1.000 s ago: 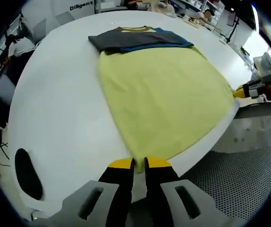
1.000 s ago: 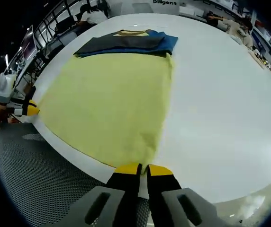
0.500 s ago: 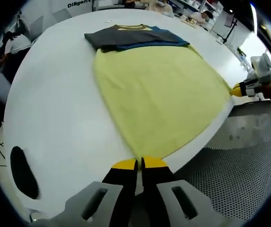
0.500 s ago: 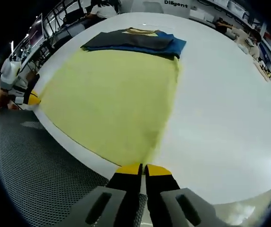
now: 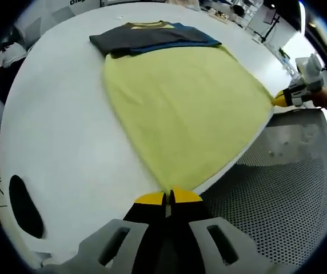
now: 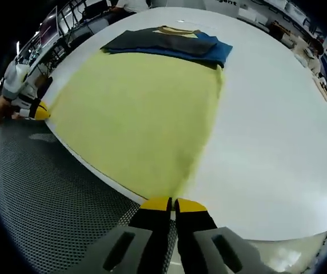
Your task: Fold the garment on the visible template until the final outline fits inside the template.
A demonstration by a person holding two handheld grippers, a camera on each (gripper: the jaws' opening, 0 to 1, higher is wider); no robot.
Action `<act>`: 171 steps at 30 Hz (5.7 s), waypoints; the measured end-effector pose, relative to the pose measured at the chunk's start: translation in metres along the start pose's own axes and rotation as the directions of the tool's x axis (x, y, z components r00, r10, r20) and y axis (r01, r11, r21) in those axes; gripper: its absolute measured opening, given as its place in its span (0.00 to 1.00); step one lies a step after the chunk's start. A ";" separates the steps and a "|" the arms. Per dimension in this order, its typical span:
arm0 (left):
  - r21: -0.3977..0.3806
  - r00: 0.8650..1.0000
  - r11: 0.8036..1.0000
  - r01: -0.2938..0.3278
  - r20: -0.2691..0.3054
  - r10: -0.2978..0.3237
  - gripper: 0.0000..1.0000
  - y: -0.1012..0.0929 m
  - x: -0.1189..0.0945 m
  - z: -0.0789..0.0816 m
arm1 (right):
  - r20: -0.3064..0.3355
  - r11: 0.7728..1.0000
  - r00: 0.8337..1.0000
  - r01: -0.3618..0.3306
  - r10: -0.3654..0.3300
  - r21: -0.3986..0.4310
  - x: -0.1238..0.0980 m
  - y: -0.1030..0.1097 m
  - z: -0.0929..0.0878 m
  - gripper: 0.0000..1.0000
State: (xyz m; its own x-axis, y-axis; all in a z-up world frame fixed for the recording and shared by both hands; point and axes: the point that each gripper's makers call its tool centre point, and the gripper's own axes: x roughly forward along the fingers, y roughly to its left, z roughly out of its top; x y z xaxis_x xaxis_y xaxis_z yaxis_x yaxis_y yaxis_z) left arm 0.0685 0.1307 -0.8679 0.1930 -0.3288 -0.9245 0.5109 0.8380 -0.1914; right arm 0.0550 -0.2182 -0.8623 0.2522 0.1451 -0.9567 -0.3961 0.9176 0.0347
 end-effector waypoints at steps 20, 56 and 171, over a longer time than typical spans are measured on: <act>0.031 0.999 0.999 0.010 -0.037 -0.009 0.03 -0.008 -0.005 -0.006 | -0.034 1.000 0.999 -0.029 0.029 0.009 -0.007 0.006 -0.009 0.00; -0.046 0.987 0.999 -0.009 0.161 0.016 0.03 0.004 -0.060 0.058 | 0.143 1.000 0.989 -0.027 0.026 0.003 -0.067 -0.003 0.045 0.00; -0.389 0.887 0.921 -0.021 0.418 0.197 0.03 0.183 0.063 0.311 | 0.400 0.938 0.901 0.018 -0.165 0.346 0.076 -0.157 0.319 0.00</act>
State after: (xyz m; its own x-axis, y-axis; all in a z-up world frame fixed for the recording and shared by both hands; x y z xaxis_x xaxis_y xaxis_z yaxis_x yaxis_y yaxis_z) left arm 0.4345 0.1276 -0.8588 0.6218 -0.3083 -0.7200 0.1405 0.9483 -0.2848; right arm 0.4177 -0.2333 -0.8485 0.6460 0.1279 -0.7525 -0.0614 0.9914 0.1158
